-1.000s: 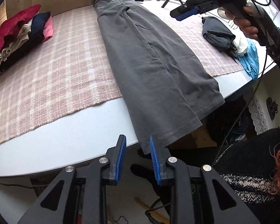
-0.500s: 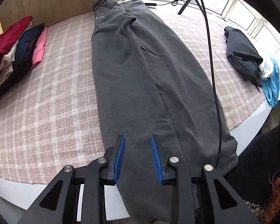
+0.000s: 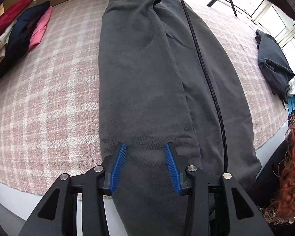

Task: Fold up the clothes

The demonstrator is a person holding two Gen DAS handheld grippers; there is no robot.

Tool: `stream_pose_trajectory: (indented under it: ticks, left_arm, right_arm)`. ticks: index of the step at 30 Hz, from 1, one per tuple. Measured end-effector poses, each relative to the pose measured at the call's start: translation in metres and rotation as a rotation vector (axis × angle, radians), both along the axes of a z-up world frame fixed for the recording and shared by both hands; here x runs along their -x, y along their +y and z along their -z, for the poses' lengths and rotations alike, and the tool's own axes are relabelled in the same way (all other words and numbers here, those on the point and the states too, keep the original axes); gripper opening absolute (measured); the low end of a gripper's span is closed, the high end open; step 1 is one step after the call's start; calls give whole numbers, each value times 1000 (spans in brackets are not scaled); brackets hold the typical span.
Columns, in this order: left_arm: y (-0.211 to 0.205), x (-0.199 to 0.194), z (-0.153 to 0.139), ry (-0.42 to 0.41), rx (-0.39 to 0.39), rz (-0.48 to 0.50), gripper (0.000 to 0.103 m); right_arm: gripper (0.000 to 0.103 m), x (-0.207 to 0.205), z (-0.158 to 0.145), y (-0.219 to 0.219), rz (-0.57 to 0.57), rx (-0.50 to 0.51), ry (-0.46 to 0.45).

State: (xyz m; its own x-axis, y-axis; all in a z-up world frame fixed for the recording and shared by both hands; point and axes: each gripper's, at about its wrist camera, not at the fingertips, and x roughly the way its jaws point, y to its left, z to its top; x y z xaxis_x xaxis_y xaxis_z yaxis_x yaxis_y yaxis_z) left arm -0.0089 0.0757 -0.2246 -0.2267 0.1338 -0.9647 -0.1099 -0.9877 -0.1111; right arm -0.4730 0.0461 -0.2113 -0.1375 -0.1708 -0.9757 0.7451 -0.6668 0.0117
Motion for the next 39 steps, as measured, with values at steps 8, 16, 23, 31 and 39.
stream_pose_trajectory:
  ticks: [8,16,23,31,39]
  left_arm:
    - [12,-2,3,14,-9,46,60]
    - [22,-4,5,36,5,59,67]
    - [10,0,-4,-7,-59,-11,49]
    - [-51,45,-28,109,-92,-141,47]
    - [-58,91,4,58,-87,-83,47]
  right_arm:
    - [5,10,-16,29,63,171,68]
    - [3,18,-9,18,74,134,151]
    - [33,-5,-25,7,3,41,179]
    - [50,-74,-66,17,-154,159,112]
    - [44,-80,10,13,-100,42,-80]
